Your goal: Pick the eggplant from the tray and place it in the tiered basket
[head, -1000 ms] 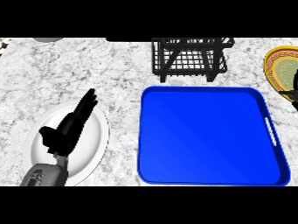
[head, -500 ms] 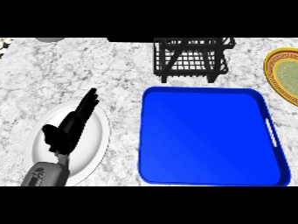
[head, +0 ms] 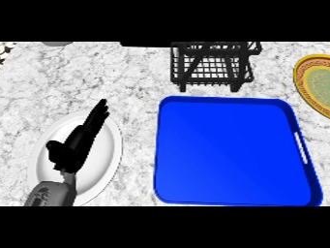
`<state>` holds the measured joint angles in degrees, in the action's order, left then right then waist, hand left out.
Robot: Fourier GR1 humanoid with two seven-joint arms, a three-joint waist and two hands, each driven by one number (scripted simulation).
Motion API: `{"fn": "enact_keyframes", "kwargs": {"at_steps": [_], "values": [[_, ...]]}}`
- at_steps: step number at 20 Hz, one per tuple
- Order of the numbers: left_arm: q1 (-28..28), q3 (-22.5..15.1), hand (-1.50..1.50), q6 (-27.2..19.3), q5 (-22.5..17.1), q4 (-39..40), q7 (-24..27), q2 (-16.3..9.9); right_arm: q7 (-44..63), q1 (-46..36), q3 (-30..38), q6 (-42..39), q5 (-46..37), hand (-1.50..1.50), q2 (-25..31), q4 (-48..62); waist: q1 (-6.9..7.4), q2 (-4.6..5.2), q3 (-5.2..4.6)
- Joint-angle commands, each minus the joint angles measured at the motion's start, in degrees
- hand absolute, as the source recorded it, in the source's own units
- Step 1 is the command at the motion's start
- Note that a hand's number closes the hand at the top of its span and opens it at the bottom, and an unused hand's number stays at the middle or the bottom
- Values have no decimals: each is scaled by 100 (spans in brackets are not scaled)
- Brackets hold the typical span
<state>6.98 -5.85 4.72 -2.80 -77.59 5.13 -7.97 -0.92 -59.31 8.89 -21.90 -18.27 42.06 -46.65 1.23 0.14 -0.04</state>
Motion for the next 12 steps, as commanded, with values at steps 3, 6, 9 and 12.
{"fn": "enact_keyframes", "kwargs": {"at_steps": [3,6,9,12], "values": [[369,134,0,-17,9,309,44,72,1043,-1247,-219,65,-158,150,-674,361,3,17,-3],[108,-13,0,-76,179,173,103,109,1092,-1688,-136,106,-217,150,-795,958,37,26,0],[208,-64,0,-80,175,46,-57,177,1305,-2063,-300,363,-419,150,-1202,1163,59,26,-1],[359,3,0,-108,180,240,-124,192,965,-2097,-440,519,-630,150,-1494,1700,105,64,0]]}}
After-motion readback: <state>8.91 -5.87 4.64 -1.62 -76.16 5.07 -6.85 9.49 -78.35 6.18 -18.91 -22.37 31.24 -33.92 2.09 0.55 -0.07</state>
